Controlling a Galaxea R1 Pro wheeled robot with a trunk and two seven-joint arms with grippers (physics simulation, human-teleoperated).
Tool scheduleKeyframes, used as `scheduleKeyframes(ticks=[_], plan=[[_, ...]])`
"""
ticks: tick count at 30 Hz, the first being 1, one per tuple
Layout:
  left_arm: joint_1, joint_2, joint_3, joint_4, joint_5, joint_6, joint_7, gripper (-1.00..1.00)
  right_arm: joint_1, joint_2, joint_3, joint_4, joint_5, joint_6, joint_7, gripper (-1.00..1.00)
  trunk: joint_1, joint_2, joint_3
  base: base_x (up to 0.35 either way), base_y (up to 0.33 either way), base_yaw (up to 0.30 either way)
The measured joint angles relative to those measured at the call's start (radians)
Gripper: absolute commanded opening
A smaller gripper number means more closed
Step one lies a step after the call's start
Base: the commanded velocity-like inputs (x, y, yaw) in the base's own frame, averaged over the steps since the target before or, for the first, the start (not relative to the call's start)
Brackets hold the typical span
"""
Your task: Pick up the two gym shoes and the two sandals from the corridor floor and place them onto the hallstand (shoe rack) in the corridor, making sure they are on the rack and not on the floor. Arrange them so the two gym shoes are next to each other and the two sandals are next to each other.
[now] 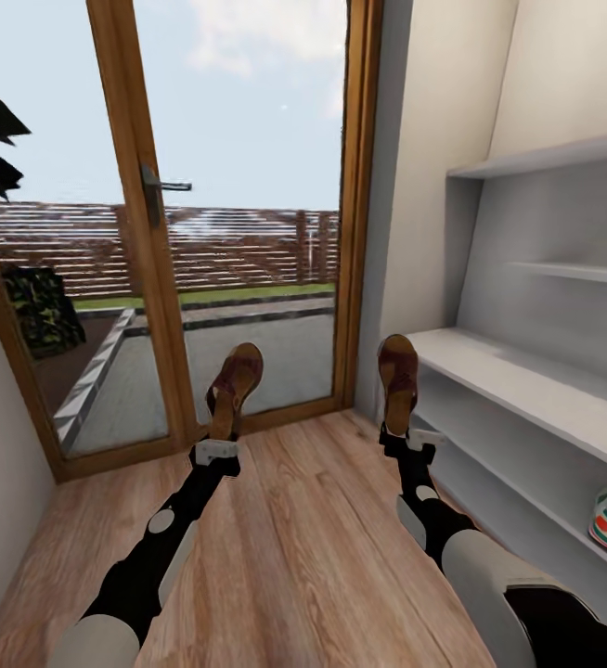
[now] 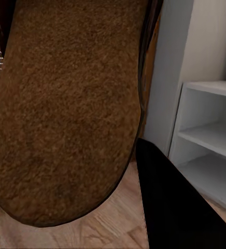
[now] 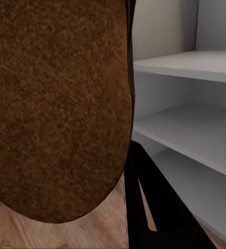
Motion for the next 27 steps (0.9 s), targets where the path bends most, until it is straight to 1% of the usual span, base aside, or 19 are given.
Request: scheduleKeyframes(ticks=[10, 13, 20, 27], plan=[[0.0, 0.0, 0.0, 0.0, 0.0, 0.0, 0.0, -1.0, 0.0, 0.0, 0.0, 0.0, 0.0, 0.0, 0.0, -1.0, 0.0, 0.0, 0.0, 0.281, 0.221, -0.285], [0.0, 0.0, 0.0, 0.0, 0.0, 0.0, 0.0, -1.0, 0.0, 0.0, -0.001, 0.0, 0.0, 0.0, 0.0, -1.0, 0.0, 0.0, 0.0, 0.287, 0.217, -0.118], [0.0, 0.0, 0.0, 0.0, 0.0, 0.0, 0.0, -1.0, 0.0, 0.0, 0.0, 0.0, 0.0, 0.0, 0.0, -1.0, 0.0, 0.0, 0.0, 0.287, 0.217, -0.031], [0.0, 0.0, 0.0, 0.0, 0.0, 0.0, 0.0, -1.0, 0.0, 0.0, 0.0, 0.0, 0.0, 0.0, 0.0, -1.0, 0.0, 0.0, 0.0, 0.281, 0.2, -0.205]])
